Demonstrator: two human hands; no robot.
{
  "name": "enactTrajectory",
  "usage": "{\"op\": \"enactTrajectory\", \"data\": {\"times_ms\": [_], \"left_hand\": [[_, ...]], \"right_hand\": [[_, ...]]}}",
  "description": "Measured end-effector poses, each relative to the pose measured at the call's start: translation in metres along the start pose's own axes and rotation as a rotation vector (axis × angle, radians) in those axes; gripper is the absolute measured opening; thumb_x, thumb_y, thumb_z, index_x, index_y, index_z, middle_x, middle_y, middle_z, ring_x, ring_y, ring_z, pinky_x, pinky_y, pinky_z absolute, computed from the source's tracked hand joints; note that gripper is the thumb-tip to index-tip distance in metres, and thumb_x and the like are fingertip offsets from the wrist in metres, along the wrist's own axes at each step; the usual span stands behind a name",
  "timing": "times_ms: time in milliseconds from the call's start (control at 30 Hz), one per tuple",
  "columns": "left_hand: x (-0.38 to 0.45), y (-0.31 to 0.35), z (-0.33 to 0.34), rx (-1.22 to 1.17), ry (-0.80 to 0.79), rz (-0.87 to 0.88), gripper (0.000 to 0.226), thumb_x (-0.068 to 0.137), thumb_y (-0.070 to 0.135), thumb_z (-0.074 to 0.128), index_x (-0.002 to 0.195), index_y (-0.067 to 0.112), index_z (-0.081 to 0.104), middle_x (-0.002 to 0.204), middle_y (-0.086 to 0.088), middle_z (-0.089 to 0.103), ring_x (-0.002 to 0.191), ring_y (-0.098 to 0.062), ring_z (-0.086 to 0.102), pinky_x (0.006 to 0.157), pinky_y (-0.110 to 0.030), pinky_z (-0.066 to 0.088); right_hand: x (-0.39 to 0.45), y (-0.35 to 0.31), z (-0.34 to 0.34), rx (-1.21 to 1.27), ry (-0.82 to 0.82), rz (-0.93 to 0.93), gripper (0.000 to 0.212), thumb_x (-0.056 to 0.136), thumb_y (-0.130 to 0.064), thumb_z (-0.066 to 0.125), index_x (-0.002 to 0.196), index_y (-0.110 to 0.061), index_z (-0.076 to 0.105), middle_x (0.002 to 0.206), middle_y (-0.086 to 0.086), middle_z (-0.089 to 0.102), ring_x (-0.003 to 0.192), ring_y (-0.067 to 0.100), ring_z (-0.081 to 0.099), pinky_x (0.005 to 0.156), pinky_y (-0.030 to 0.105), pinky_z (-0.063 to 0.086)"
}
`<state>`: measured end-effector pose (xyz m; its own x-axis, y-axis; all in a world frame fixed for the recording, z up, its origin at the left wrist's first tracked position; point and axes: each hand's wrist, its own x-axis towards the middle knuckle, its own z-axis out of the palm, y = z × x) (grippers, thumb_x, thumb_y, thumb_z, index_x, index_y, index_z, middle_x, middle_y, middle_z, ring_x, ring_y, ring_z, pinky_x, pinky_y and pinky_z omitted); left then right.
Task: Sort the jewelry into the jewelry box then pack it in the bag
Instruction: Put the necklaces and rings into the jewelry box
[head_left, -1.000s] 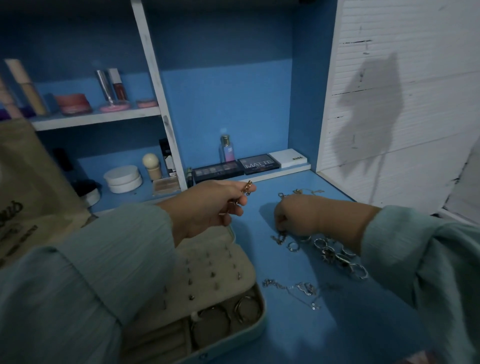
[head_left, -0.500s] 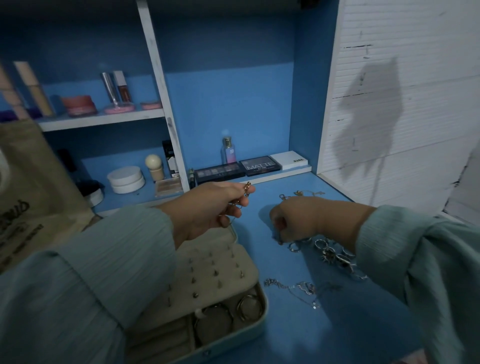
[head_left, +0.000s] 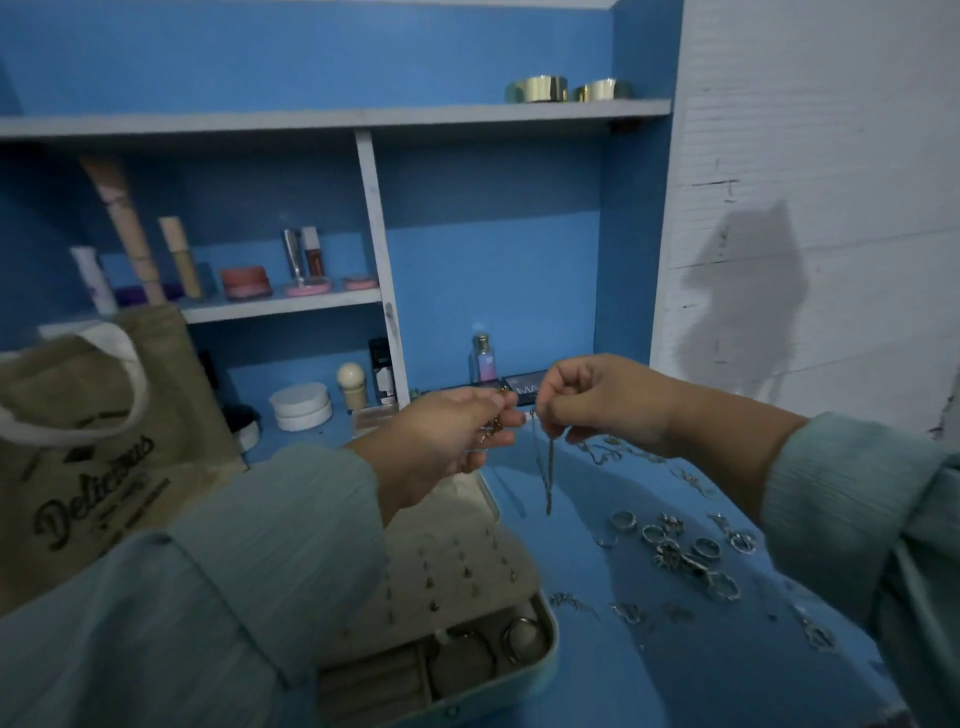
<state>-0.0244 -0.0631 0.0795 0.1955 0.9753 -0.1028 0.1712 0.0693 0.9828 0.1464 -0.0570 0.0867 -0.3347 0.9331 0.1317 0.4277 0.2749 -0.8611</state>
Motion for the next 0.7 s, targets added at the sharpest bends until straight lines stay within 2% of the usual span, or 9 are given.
{"op": "enactTrajectory", "data": {"times_ms": [133, 200, 333, 467, 567, 633, 700], "left_hand": [[-0.017, 0.008, -0.004, -0.011, -0.021, 0.05, 0.021, 0.099, 0.024, 0.042, 0.099, 0.019, 0.062, 0.093, 0.004, 0.07, 0.082, -0.005, 0.064, 0.055, -0.018, 0.036], [-0.027, 0.011, -0.007, 0.01, -0.038, 0.058, 0.022, 0.1, 0.023, 0.041, 0.098, 0.017, 0.061, 0.084, 0.005, 0.068, 0.075, -0.003, 0.064, 0.051, -0.015, 0.035], [-0.044, 0.018, -0.015, 0.009, -0.06, 0.056, 0.022, 0.099, 0.023, 0.04, 0.094, 0.016, 0.06, 0.063, 0.007, 0.054, 0.058, -0.003, 0.059, 0.051, -0.016, 0.032], [-0.058, 0.027, -0.029, 0.049, -0.074, 0.022, 0.025, 0.1, 0.023, 0.035, 0.086, 0.019, 0.055, 0.056, 0.008, 0.042, 0.052, -0.005, 0.046, 0.052, -0.02, 0.027], [-0.066, 0.033, -0.04, 0.055, -0.118, 0.003, 0.028, 0.1, 0.024, 0.032, 0.082, 0.022, 0.053, 0.054, 0.01, 0.037, 0.052, -0.005, 0.04, 0.054, -0.021, 0.024], [-0.071, 0.036, -0.045, 0.004, -0.133, 0.008, 0.027, 0.1, 0.024, 0.032, 0.083, 0.023, 0.053, 0.054, 0.01, 0.037, 0.052, -0.005, 0.039, 0.055, -0.022, 0.024], [-0.075, 0.039, -0.05, -0.077, -0.131, 0.029, 0.024, 0.099, 0.024, 0.034, 0.086, 0.022, 0.054, 0.055, 0.01, 0.038, 0.053, -0.005, 0.04, 0.057, -0.022, 0.025]], "right_hand": [[-0.006, -0.026, 0.005, -0.031, 0.023, -0.08, 0.014, 0.085, -0.009, 0.064, 0.074, -0.017, 0.063, 0.06, -0.009, 0.061, 0.057, 0.001, 0.054, 0.06, 0.017, 0.045], [-0.008, -0.037, 0.009, -0.026, 0.05, -0.113, 0.013, 0.083, -0.01, 0.066, 0.073, -0.017, 0.064, 0.06, -0.008, 0.062, 0.055, 0.0, 0.054, 0.057, 0.016, 0.043], [-0.011, -0.053, 0.016, -0.042, 0.116, -0.151, 0.015, 0.083, -0.009, 0.067, 0.071, -0.018, 0.065, 0.06, -0.006, 0.061, 0.061, 0.012, 0.05, 0.062, 0.028, 0.04], [-0.013, -0.063, 0.022, -0.051, 0.149, -0.168, 0.011, 0.085, -0.01, 0.065, 0.08, -0.02, 0.064, 0.061, -0.006, 0.054, 0.05, 0.006, 0.043, 0.052, 0.021, 0.038], [-0.015, -0.069, 0.028, -0.026, 0.093, -0.156, 0.012, 0.088, -0.01, 0.06, 0.094, -0.02, 0.062, 0.07, -0.002, 0.057, 0.06, 0.009, 0.049, 0.057, 0.018, 0.042], [-0.018, -0.073, 0.034, -0.006, 0.05, -0.143, 0.013, 0.09, -0.01, 0.057, 0.097, -0.021, 0.061, 0.078, 0.0, 0.059, 0.069, 0.011, 0.052, 0.064, 0.021, 0.045], [-0.021, -0.077, 0.039, 0.034, 0.009, -0.15, 0.014, 0.091, -0.01, 0.055, 0.1, -0.018, 0.063, 0.082, 0.0, 0.062, 0.072, 0.008, 0.055, 0.065, 0.02, 0.045]]}}
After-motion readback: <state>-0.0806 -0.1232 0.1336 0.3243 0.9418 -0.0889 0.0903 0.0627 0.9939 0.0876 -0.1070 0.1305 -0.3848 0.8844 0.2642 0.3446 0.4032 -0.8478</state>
